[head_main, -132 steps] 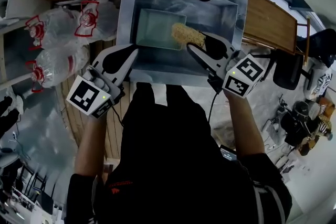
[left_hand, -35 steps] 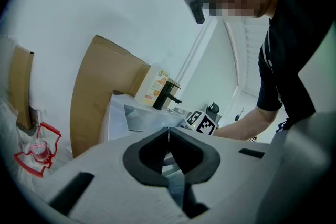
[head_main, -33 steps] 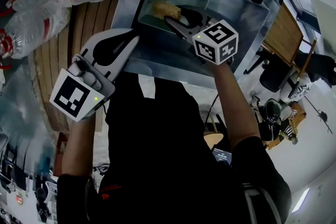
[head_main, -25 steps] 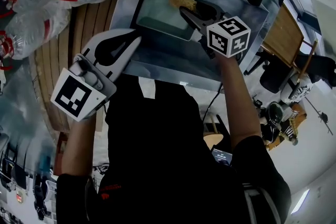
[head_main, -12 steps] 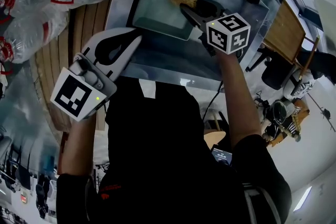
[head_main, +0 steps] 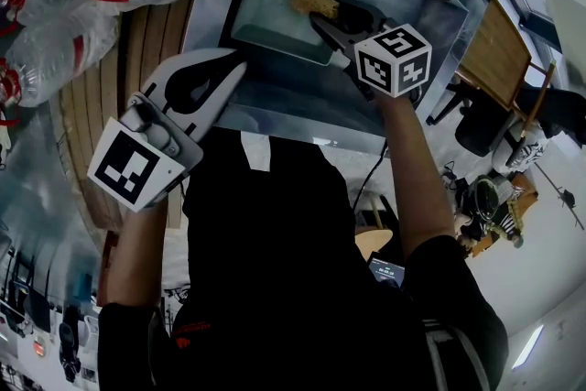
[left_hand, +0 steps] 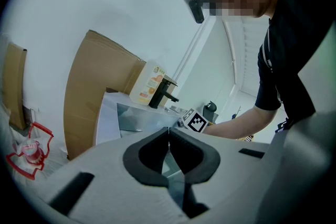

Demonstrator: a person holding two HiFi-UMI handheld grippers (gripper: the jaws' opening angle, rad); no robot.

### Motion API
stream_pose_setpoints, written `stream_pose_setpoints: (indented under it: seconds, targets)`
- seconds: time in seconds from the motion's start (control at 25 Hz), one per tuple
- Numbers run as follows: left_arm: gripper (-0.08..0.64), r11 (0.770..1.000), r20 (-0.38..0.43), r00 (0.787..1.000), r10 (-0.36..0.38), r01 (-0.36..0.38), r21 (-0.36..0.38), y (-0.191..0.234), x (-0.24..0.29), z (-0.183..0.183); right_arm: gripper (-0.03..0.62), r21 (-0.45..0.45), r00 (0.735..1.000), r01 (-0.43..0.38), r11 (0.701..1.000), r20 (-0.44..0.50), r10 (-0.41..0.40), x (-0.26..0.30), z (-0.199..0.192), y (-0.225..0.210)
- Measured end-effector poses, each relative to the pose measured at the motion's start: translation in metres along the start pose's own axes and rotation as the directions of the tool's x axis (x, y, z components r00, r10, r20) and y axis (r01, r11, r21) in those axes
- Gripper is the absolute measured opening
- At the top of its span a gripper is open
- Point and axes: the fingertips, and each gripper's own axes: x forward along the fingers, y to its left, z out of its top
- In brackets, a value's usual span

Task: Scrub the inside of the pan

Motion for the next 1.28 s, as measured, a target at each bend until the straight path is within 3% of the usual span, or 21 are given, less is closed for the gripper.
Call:
stream_pose_setpoints:
  seconds: [0.84,1.0,1.28]
  targets:
    - [0.023,1.0,0.017,1.0,0.003,-0.003,0.003,-0.03,-0.013,-0.019,0.183,-0.023,0.991,-0.116,0.993,-0.068,0.115,-0.005,-0.048,0.059]
    - [0.023,1.0,0.015,1.0,0.003,-0.003,0.008,-0.031,-0.01,-0.015,0.183,-0.037,0.994,-0.097,0.995,-0.045,0.095,-0.012,-0.039,0.05]
    - [0.023,1.0,0.011,1.0,-0.005,0.005,0.014,-0.029,0.004,-0.006,0.183,-0.036,1.0,0.018,0.999,-0.015,-0.018,-0.033,-0.022,0.0]
